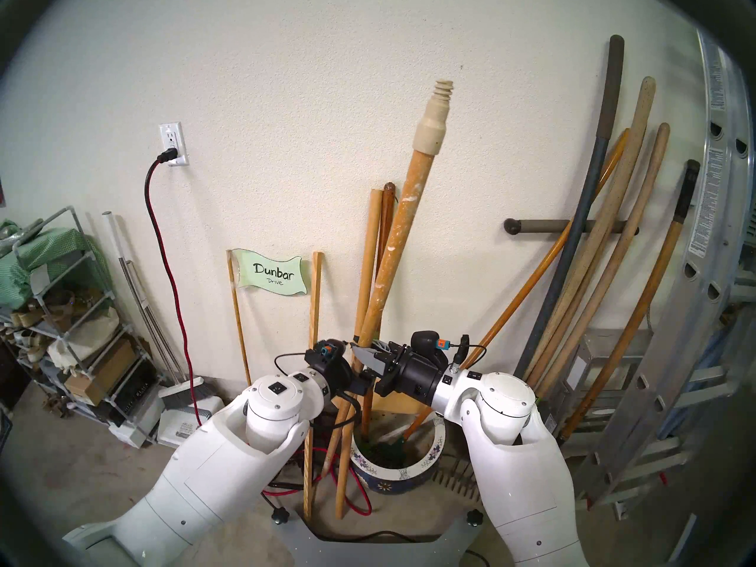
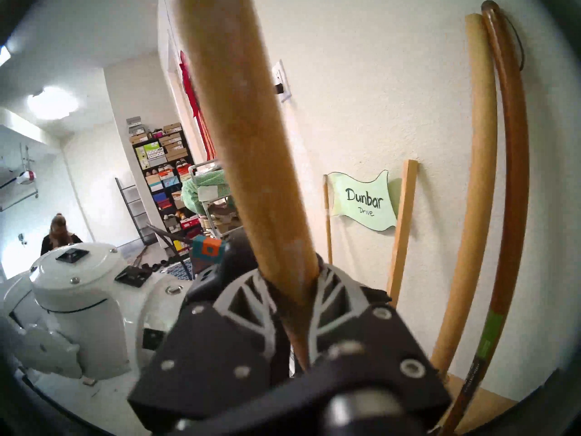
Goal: Put wooden sticks into the pot
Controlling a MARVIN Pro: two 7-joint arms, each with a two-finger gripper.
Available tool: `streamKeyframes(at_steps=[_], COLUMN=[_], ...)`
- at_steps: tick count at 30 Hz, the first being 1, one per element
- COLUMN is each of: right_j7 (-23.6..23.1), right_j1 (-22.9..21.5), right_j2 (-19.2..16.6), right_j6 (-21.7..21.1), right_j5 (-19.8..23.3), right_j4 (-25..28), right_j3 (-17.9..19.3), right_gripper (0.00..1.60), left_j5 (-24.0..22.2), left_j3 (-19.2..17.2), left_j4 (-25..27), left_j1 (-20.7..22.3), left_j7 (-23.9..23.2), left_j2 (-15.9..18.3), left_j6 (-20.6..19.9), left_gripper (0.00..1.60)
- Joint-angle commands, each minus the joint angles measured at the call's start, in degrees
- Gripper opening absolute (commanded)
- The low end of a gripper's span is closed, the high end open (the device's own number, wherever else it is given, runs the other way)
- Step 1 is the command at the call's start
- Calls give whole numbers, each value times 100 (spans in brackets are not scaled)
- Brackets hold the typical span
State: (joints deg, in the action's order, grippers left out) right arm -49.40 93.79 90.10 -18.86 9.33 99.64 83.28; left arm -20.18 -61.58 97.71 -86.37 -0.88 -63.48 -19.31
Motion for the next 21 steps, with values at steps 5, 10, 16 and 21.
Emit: streamKeyframes(at_steps=[5, 10, 16, 21], right_j7=[-135, 10, 218, 700], right_j1=[-168, -312, -557, -934], right_j2=[74, 117, 159, 221], right_j6=[-79, -19, 139, 362], right_j5=[126, 80, 47, -121], right_j4=[32, -82, -332, -739], right_j3=[-81, -39, -103, -349], right_gripper=[0, 0, 0, 0], left_j5=[-118, -161, -161, -222], left_j3=[-269, -299, -352, -398], left_j4=[186, 322, 426, 450], left_j1=[208, 131, 134, 158], left_j7=[186, 267, 523, 567], left_j2=[-123, -134, -259, -307], left_j6=[-338, -526, -659, -645], left_gripper=[160, 160, 160, 160])
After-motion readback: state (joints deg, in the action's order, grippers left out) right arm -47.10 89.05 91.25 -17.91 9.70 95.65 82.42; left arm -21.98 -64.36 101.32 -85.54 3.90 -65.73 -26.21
